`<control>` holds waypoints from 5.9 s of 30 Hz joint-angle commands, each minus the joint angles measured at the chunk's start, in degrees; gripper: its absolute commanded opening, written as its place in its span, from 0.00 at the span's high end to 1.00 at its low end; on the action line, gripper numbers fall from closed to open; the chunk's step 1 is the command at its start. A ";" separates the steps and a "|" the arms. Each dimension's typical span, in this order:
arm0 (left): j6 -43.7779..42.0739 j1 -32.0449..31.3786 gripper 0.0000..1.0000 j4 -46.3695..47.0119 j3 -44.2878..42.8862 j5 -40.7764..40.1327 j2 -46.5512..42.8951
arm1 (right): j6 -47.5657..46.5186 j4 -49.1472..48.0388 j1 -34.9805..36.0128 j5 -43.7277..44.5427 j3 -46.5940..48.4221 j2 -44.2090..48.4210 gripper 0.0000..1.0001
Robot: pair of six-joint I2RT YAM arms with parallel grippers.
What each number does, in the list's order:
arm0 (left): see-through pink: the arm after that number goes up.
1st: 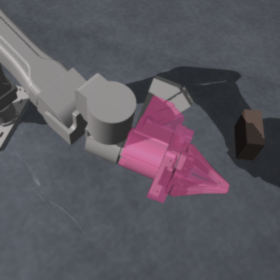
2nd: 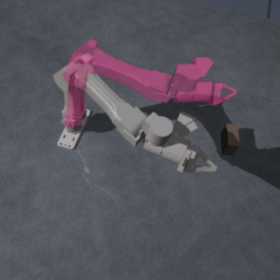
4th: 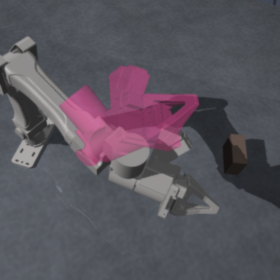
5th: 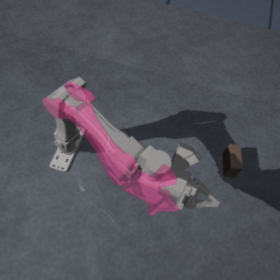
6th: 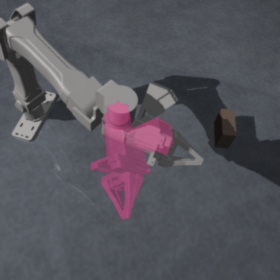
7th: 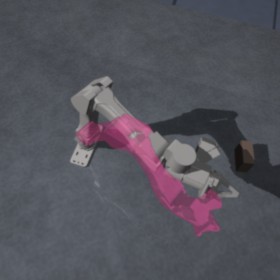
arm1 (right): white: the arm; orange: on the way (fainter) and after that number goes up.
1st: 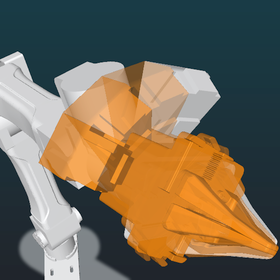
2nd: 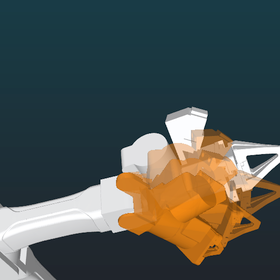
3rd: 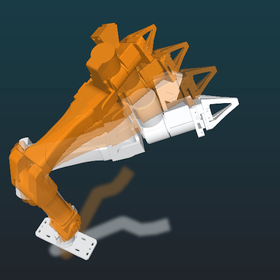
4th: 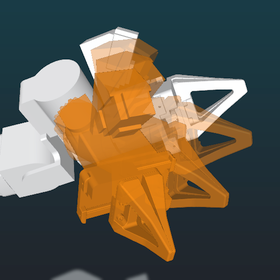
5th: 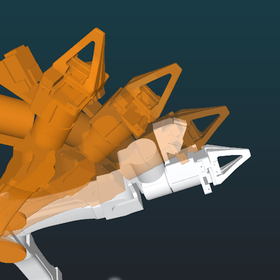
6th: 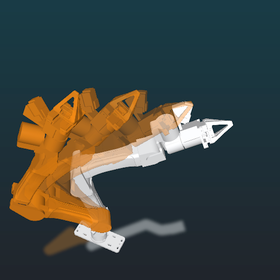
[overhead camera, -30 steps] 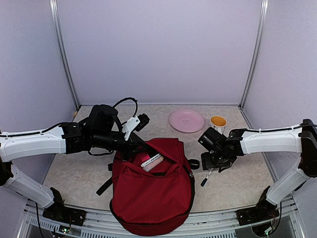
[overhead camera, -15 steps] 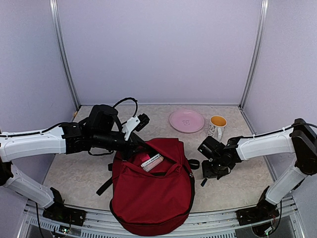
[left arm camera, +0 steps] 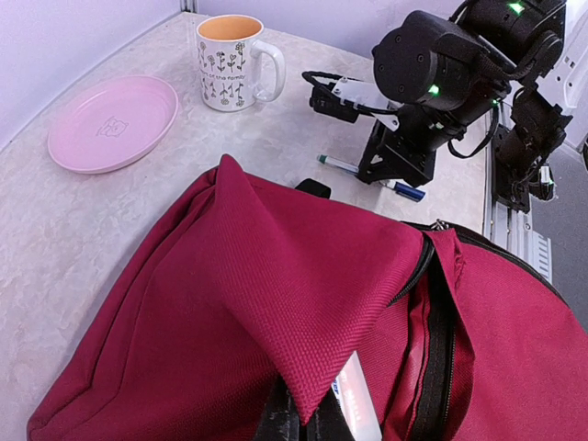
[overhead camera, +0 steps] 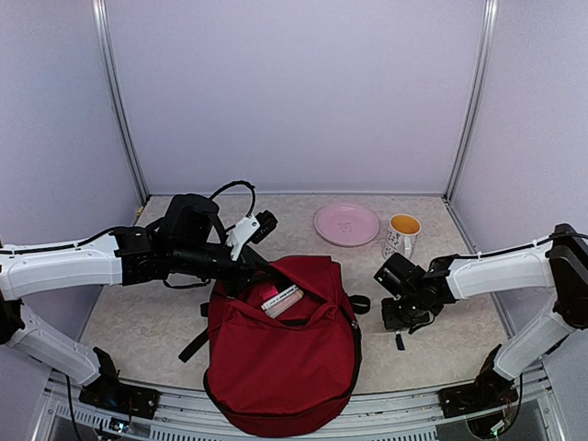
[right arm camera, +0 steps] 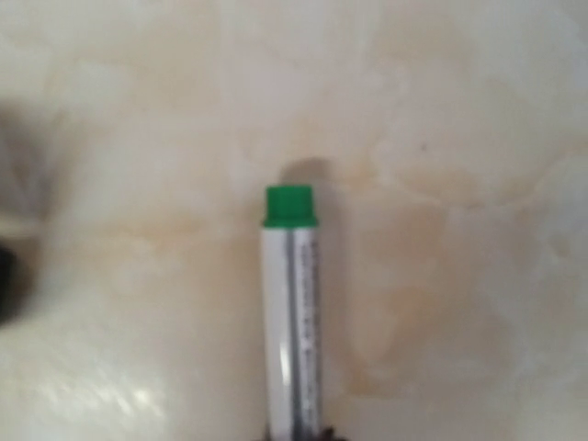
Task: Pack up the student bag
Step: Adjust the pen at the center of the board, then pick up the pen from the center of the board, then place the pen in the lower front pocket of the bag, then pass from the left arm to the right, then set down the student bag at the center of the board, then adjust the student bag at the center of the board.
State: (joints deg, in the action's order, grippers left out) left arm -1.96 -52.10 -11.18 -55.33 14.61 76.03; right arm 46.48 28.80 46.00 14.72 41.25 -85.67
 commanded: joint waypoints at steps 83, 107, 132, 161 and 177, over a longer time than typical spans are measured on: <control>0.17 0.42 1.00 2.30 -1.22 1.76 -1.15 | -29.03 -25.15 13.77 -14.36 10.48 7.64 0.13; 0.11 0.42 1.00 2.22 -1.27 1.87 -0.98 | -34.72 -23.98 12.69 -22.94 9.42 7.38 0.31; 1.64 1.39 0.37 1.38 -2.11 5.97 -5.88 | -39.54 -6.61 5.50 -10.48 16.32 10.44 0.70; 48.85 9.95 0.37 25.58 40.72 -0.11 -26.07 | -46.61 14.20 22.75 -10.48 58.09 -24.21 0.57; 47.79 2.18 0.24 38.38 44.56 6.65 -18.68 | -35.59 -9.14 21.92 -18.86 23.31 -11.64 0.70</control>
State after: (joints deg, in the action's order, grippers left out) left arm 45.06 -49.30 19.35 -13.02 18.26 54.96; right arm 7.70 20.40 68.20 -2.17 70.70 -97.71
